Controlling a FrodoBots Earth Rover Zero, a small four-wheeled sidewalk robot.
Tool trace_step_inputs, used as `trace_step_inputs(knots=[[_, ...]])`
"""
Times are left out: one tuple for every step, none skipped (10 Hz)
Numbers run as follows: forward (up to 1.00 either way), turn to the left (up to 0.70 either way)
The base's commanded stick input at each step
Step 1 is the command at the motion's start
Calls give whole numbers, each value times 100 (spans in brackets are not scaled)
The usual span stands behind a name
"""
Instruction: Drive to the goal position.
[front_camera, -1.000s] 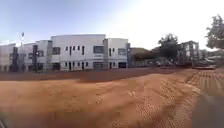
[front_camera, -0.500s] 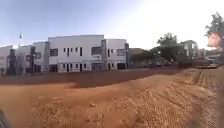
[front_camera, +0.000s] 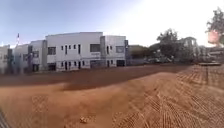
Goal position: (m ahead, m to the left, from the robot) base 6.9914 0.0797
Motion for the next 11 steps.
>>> trace_step_inputs(knots=[[100, 0], [100, 0], [100, 0], [100, 0], [100, 0], [100, 0], [100, 0], [100, 0], [100, 0], [100, 0], [100, 0]])
